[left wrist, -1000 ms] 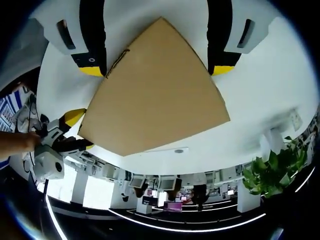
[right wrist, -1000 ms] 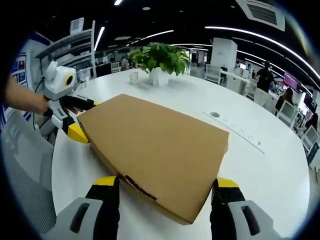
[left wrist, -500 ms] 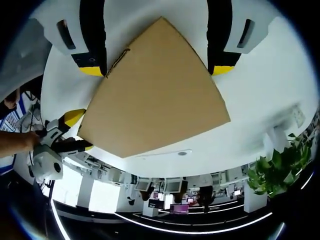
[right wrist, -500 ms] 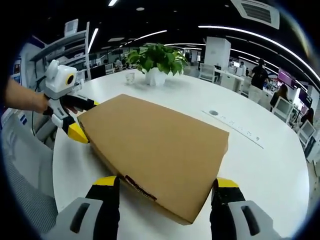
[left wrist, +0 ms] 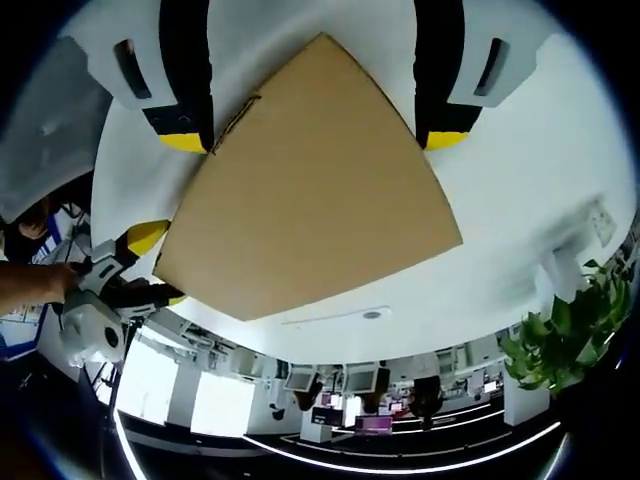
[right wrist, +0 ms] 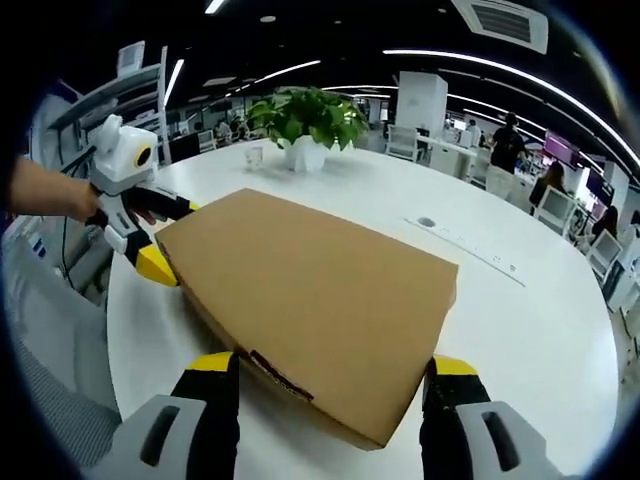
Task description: Operate the shoe box by opening the lid, removing the specified soft item, and placing it in the target area until the item is outside and the box remains undamaged.
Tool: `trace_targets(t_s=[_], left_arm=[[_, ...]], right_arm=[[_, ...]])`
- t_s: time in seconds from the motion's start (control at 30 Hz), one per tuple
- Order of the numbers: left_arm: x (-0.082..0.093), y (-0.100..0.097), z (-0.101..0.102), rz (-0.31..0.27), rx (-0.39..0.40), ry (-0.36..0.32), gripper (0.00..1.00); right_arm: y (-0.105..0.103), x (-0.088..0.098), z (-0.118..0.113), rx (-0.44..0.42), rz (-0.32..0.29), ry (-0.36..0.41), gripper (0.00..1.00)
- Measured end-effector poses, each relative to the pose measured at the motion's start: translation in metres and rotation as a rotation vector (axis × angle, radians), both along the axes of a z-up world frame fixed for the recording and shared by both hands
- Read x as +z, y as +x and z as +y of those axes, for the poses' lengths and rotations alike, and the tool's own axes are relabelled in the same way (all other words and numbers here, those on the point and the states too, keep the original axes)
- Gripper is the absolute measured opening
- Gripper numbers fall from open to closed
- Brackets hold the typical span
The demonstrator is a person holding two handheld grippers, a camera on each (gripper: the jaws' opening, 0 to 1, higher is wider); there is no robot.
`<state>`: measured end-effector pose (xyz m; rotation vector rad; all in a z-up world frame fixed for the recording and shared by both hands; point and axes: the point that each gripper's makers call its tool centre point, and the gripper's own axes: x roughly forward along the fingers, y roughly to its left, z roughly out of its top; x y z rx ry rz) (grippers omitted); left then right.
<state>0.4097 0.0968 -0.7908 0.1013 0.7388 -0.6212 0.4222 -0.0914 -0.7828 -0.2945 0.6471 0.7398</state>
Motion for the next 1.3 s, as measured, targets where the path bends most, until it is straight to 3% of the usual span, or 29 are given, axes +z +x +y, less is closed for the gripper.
trace_targets(t_s=[0.73, 1.3], left_arm=[[-0.002, -0.013, 0.034, 0.048, -0.086, 0.043, 0.85], [-0.003, -0.026, 0.065, 0.064, -0.128, 0.061, 0.86]], right_arm=[[-0.027, 0.004, 0.033, -0.066, 0.004, 0.067, 0.71], [-0.052, 0.002, 0.058, 0.012, -0.001, 0.061, 0.66]])
